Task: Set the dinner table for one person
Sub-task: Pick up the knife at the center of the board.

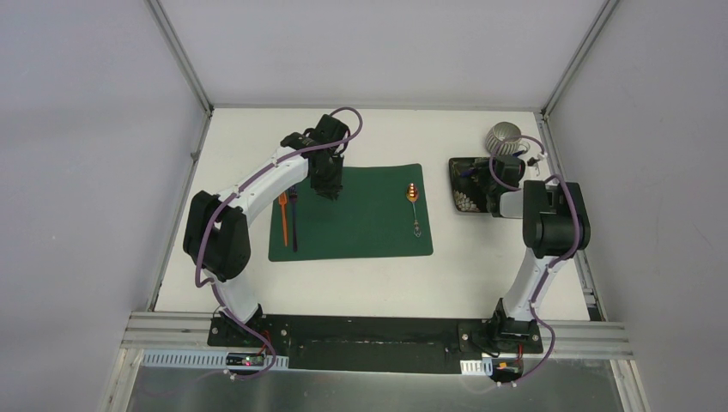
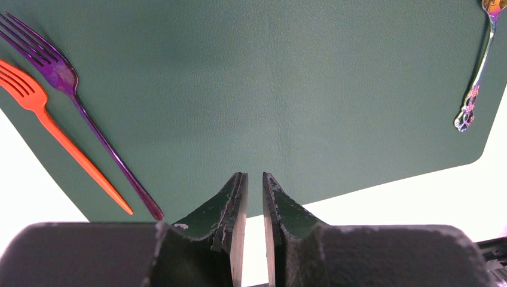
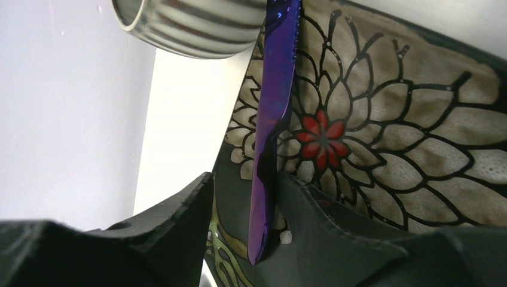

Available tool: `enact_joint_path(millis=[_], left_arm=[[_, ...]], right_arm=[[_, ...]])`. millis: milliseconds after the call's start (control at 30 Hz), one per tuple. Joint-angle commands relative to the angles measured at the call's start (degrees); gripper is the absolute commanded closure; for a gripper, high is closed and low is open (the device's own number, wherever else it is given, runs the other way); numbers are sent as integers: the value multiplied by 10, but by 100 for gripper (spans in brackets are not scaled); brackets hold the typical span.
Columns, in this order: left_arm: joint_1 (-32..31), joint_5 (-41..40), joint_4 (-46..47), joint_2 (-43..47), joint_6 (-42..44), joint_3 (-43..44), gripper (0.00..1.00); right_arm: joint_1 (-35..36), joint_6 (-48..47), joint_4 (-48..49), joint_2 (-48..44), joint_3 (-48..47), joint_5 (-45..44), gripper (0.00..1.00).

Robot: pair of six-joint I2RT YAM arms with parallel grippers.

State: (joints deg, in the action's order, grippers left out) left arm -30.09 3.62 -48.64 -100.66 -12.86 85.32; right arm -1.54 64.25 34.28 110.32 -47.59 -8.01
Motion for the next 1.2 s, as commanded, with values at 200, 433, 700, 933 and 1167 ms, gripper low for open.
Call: enact_joint_path(millis=[200, 433, 700, 933, 1167], left_arm=[[-8, -2, -4, 13, -2, 11, 83], [-8, -1, -4, 12, -3, 11, 83], [-9, -2, -4, 16, -7, 5, 83], [-12, -3, 0, 19, -12, 2, 83], [-16, -4, 5, 22, -16, 0, 83]], right_arm=[[-3, -3, -16, 41, -12, 16, 65], [-4, -4, -7, 44, -2, 22, 90], [-4, -13, -5, 12, 29, 23, 100], [-3, -40, -36, -33, 58, 49, 100], [-4, -77, -59, -73, 74, 101, 100]])
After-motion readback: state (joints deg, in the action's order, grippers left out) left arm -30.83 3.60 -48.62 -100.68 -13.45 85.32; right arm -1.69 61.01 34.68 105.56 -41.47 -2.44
